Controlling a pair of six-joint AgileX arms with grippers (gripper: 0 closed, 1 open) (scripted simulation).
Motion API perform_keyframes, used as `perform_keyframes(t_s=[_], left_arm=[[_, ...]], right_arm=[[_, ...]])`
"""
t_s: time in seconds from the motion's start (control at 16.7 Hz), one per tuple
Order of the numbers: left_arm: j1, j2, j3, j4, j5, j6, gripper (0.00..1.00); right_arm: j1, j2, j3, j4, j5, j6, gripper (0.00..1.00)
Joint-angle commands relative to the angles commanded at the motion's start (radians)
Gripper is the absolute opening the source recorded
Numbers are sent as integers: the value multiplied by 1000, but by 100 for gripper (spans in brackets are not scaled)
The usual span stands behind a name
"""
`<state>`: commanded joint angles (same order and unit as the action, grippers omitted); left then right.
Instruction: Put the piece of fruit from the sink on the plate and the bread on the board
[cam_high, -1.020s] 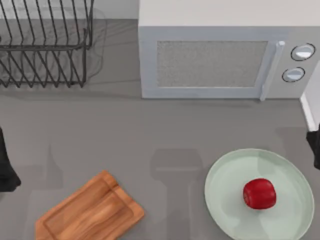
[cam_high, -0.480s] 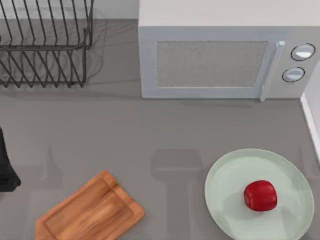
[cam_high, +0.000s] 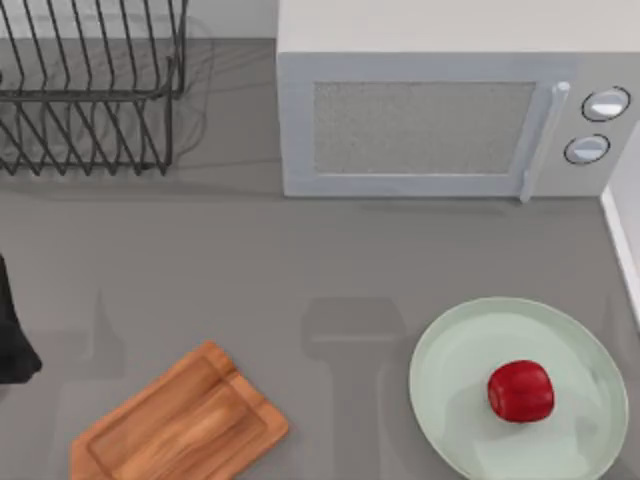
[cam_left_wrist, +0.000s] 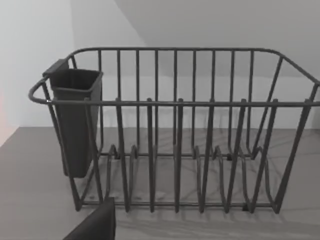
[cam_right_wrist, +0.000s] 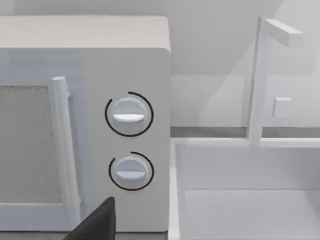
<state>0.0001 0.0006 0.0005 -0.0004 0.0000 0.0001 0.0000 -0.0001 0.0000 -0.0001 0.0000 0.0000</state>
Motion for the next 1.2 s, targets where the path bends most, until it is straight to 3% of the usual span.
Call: perform_keyframes(t_s=[0.36, 1.2], left_arm=[[34, 223, 169, -150, -1, 41, 100], [182, 1443, 894, -841, 1, 211, 100]], right_arm=[[0, 0, 0, 0, 0, 0, 100], [0, 0, 0, 0, 0, 0, 100]])
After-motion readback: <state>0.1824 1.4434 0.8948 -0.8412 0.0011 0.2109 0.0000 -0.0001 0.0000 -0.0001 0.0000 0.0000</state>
